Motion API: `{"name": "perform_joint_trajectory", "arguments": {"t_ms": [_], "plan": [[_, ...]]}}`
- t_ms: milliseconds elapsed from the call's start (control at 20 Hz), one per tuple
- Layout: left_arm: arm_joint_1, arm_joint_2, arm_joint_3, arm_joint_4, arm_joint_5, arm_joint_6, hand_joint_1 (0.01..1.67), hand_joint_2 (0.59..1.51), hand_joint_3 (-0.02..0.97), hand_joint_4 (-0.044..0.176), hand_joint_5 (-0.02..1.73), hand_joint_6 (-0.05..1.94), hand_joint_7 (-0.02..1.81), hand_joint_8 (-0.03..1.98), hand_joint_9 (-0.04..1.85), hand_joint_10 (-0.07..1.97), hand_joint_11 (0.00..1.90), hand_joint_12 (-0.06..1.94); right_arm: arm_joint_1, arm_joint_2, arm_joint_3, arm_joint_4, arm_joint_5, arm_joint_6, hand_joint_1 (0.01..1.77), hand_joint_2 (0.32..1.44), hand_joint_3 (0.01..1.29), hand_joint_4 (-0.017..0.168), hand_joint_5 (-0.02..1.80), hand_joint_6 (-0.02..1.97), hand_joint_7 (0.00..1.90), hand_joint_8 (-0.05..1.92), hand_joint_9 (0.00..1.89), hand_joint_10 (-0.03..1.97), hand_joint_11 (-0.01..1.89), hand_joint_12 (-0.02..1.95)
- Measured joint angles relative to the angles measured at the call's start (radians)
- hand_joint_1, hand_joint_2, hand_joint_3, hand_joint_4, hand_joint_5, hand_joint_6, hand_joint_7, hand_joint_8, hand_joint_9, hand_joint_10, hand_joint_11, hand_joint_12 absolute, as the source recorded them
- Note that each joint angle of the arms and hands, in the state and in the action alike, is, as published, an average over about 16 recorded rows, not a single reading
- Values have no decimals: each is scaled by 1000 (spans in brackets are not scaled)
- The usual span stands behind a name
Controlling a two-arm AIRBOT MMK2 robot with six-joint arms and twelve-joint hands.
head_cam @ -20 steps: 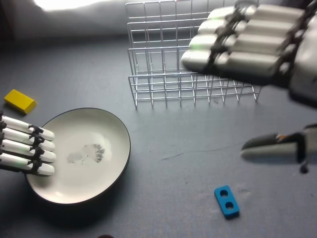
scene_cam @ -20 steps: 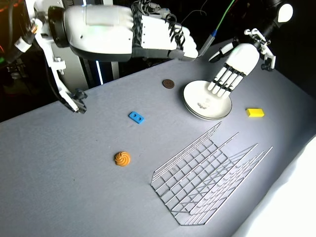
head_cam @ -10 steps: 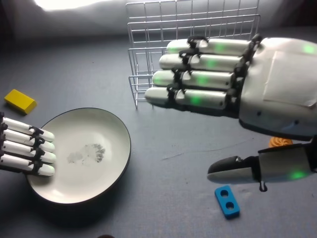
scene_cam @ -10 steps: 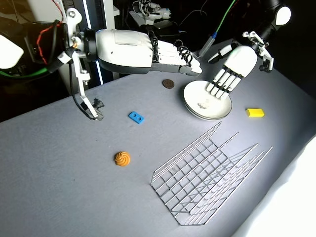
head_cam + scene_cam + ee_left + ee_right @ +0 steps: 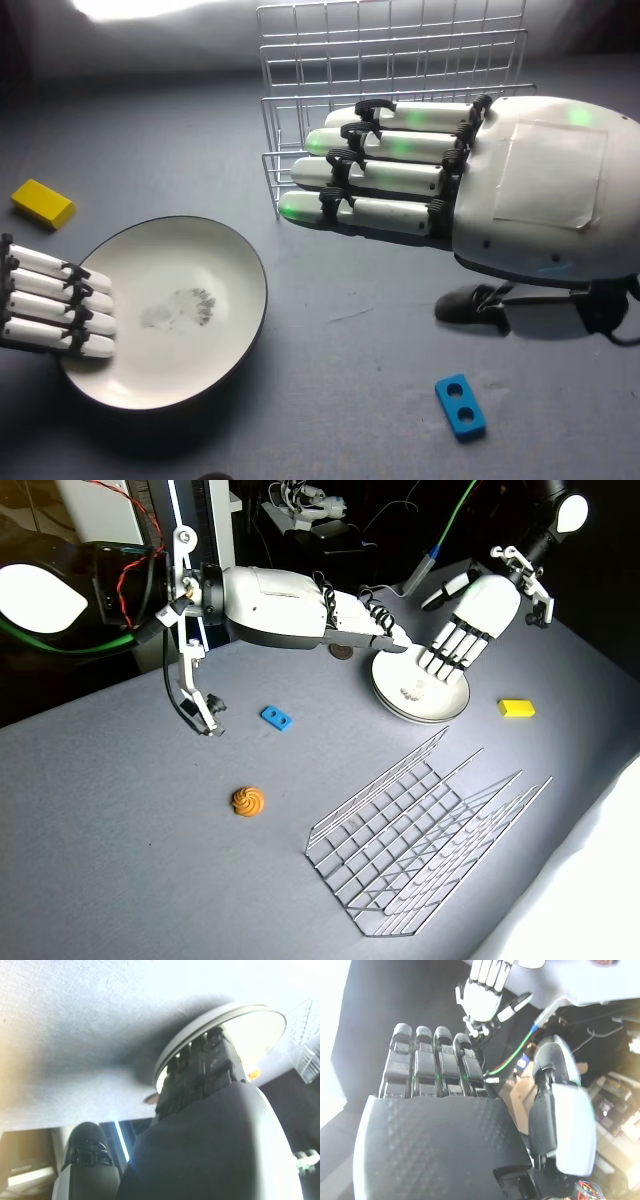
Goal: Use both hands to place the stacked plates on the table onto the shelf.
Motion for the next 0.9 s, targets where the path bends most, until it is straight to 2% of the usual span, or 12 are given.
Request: {"name": "perform_joint_trajectory", "arguments": {"t_ms": [450,600,900], "plan": [[-54,-1,-81,30,43,-49,16,1117,14,-5,-2,-14,1,2,15,11,14,-8,-12,-69,23,20,-33,-62,1271,1039,13,4,64,-5,56,19,54,14,21,470],[-80,-1,-112,45,62,-70,16,1118,14,-5,2,-13,3,5,17,12,14,-8,-14,-108,48,34,-49,-81,1347,1028,13,4,73,-5,66,20,68,14,21,560],[-118,-1,-159,68,93,-103,16,1119,15,-5,8,-13,8,12,21,12,14,-7,-15,-210,126,61,-80,-116,1379,1025,13,4,87,-6,70,20,81,13,21,672]]}}
